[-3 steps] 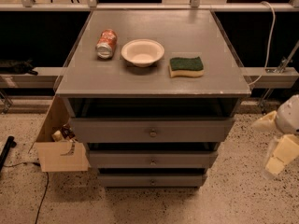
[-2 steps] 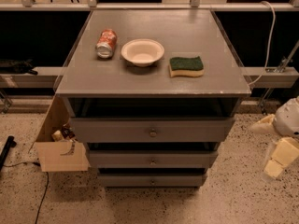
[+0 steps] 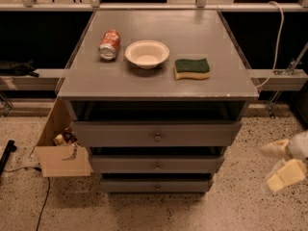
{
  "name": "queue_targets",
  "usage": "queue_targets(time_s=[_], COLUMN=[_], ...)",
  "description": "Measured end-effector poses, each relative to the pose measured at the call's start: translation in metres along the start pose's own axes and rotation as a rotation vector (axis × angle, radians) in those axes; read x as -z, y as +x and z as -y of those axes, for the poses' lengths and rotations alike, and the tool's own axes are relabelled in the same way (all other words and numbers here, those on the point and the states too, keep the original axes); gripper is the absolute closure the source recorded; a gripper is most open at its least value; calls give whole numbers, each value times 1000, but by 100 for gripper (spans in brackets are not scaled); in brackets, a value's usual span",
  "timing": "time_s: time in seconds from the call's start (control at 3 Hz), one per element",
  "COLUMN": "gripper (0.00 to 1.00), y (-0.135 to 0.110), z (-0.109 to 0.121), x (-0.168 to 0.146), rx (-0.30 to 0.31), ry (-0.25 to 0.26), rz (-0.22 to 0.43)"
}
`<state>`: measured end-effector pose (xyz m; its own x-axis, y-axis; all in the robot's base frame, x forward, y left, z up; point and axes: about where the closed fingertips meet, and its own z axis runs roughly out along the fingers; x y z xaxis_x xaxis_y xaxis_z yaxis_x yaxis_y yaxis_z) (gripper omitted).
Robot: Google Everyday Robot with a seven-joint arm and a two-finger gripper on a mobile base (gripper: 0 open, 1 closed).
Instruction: Open bottom drawer
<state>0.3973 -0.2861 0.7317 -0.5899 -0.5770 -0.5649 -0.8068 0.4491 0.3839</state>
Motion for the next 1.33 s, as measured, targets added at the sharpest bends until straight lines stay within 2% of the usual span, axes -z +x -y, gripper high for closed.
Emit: queue_targets(time_s=[0.33,0.67,1.0,1.33], gripper=[0,0,0,0], y=[34,62,65,65], z=[14,16,26,29], x=[-49,-72,-89,-91], rx=[-174,-253,-265,-264], ry=[-14,26,74,82], rz=[186,250,215,213])
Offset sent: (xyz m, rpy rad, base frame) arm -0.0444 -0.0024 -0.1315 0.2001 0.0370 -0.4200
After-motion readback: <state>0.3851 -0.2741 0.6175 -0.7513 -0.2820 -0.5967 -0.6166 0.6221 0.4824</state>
